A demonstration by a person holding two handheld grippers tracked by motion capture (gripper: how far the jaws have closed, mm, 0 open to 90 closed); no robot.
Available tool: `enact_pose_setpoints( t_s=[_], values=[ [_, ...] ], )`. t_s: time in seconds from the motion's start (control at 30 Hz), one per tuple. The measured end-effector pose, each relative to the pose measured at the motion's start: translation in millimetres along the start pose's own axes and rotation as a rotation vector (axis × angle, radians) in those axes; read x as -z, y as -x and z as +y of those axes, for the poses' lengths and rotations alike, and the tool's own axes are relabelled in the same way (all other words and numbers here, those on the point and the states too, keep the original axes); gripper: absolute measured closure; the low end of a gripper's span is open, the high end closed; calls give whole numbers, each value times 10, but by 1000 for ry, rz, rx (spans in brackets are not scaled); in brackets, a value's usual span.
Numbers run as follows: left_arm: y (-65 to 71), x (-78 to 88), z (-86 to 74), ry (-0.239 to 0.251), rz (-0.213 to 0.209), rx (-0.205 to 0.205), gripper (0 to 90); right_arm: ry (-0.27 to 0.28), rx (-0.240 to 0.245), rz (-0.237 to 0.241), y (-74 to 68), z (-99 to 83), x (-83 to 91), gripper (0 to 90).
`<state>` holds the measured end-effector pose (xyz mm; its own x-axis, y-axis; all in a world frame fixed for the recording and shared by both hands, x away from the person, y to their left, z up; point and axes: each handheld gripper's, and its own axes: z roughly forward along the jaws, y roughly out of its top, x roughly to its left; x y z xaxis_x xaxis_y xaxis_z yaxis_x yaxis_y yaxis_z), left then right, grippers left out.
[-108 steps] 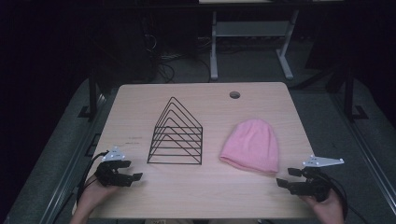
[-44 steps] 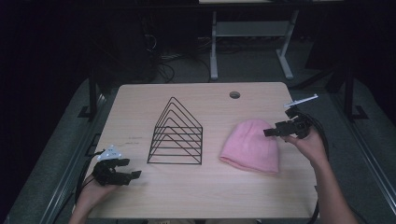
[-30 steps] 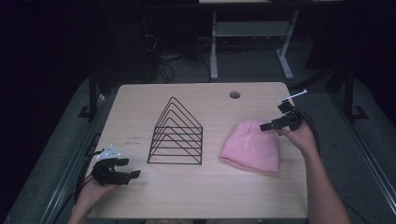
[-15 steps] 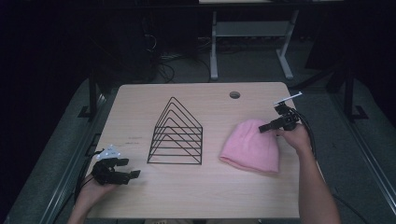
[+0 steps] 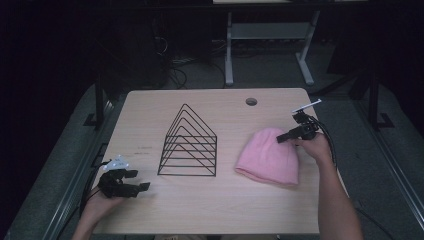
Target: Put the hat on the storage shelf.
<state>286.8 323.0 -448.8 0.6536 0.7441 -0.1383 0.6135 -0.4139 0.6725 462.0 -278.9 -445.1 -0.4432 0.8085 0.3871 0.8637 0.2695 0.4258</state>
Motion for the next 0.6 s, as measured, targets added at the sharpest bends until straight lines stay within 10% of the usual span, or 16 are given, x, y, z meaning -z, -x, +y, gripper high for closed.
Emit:
enact_pose_setpoints(
  t_s=[0.6],
  values=[
    [-1,7,-13,-3,-4,2,248,33,-54,107,50,-84,-13,780]
  ],
)
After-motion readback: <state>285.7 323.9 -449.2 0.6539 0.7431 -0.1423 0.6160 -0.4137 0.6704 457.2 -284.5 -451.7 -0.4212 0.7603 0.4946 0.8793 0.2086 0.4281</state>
